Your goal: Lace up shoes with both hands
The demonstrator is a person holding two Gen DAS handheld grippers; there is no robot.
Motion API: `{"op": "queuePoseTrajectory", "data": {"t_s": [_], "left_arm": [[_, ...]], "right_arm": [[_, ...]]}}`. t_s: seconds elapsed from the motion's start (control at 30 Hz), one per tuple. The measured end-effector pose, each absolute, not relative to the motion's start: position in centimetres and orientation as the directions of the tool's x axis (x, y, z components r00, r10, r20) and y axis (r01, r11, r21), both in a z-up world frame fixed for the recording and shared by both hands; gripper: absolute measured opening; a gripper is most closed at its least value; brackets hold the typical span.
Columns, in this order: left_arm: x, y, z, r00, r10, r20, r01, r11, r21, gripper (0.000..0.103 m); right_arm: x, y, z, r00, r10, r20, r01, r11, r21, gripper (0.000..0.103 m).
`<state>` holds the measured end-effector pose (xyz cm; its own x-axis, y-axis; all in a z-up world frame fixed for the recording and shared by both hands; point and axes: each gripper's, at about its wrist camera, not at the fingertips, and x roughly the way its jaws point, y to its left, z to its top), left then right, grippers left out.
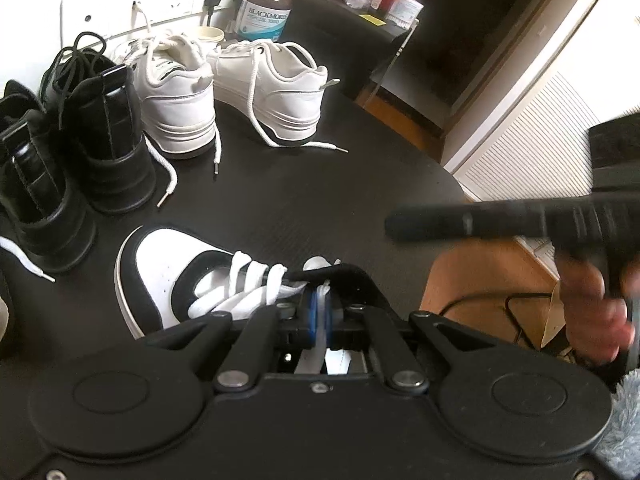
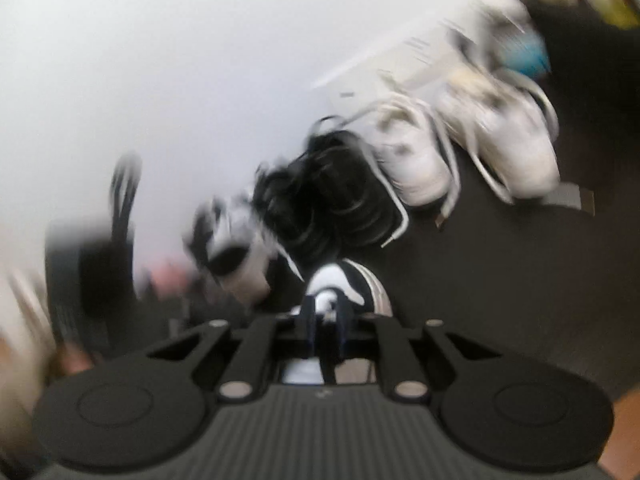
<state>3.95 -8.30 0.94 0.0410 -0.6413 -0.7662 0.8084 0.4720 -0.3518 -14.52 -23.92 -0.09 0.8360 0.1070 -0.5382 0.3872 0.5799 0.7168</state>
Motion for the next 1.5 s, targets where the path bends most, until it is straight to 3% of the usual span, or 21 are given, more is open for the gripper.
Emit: {"op": "queuePoseTrajectory", "data": {"t_s": [0.1,0.33,1.1,1.2,1.5], "left_arm": [[3.9,-8.6,1.0,0.047,-0.632,-0.773,0.809,0.478,-0.341,0.004],[3.5,-8.9,1.2,0.065,-0.611,-0.789,0.818,0.485,-0.309,0.004],[2.8,-9.4,1.2,0.109,-0.587,-0.802,0.831,0.497,-0.250,0.004],[2.8,-9.4,1.2,0.112,-0.588,-0.801,0.830,0.498,-0.250,0.004],[2.6,-9.4,1.4,0.121,-0.584,-0.803,0.833,0.499,-0.238,0.004]], "right_arm": [[-14.6,-26.1,-3.0,0.858,0.197,-0.475,0.397,0.334,0.855,0.012],[-13.2,-25.1,-5.3,0.852,0.234,-0.468,0.423,0.218,0.879,0.012],[-12.0,-23.8,-3.2,0.820,0.202,-0.535,0.440,0.375,0.816,0.012],[-11.6,-23.4,-2.5,0.803,0.182,-0.567,0.450,0.439,0.778,0.003],[-11.1,-23.1,-1.9,0.777,0.173,-0.605,0.470,0.480,0.741,0.004]]}}
